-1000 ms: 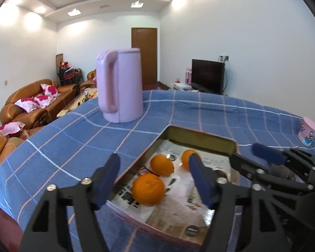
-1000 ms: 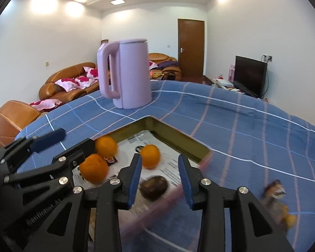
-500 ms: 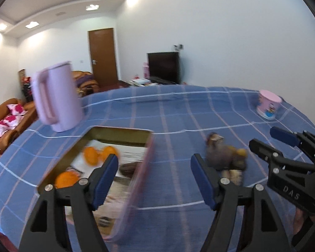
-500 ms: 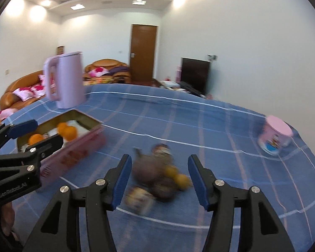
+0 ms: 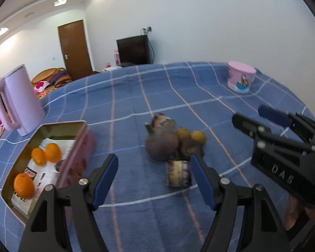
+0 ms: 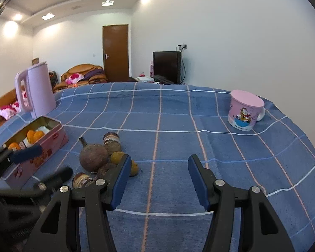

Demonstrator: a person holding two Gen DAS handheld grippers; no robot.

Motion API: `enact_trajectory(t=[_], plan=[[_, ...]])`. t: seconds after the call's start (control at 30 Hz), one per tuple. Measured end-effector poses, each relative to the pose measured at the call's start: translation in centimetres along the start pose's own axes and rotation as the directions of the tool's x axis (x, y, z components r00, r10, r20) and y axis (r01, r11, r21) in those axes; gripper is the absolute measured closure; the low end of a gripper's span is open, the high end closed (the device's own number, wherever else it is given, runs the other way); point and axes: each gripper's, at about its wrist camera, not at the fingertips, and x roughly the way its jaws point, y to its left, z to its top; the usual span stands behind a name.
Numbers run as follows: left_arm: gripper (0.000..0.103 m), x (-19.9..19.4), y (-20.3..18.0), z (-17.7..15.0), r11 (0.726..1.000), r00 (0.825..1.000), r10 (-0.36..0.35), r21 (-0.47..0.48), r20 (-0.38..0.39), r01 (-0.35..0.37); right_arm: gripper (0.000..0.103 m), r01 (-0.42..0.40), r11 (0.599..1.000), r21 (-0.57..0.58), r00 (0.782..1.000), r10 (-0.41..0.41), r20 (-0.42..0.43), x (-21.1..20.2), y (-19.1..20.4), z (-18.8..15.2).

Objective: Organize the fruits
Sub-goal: 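Withdraw both open tools back toward the fruit pile, then grasp the striped cylindrical item with the left tool while the right tool grasps a mangosteen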

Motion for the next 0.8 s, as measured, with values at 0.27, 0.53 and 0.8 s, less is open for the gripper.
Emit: enact_trajectory(t=[0.27, 0.53, 0.8], plan=[[0.069, 2.9, -0.8, -0.5, 0.994, 0.984, -0.105, -0.017, -0.147, 0.104, 0.041, -0.024, 0.997, 0.071, 1.000, 0.025, -0.016, 0.6, -1.5, 0.0], [0.072, 1.0, 1.3, 0.3, 0.997, 0.996, -0.061, -0.053, -0.058, 0.058, 0.041, -0.067, 0.997, 0.042, 0.997, 0.068, -0.024, 1.0, -0.5, 0.2], [0.072, 1.8, 3.9, 0.7, 0.994, 0.999, 0.023, -0.103, -0.043, -0.028, 0.041, -0.184, 0.983, -0.017, 0.974, 0.180, -0.138, 3.4, 3.5, 0.5]])
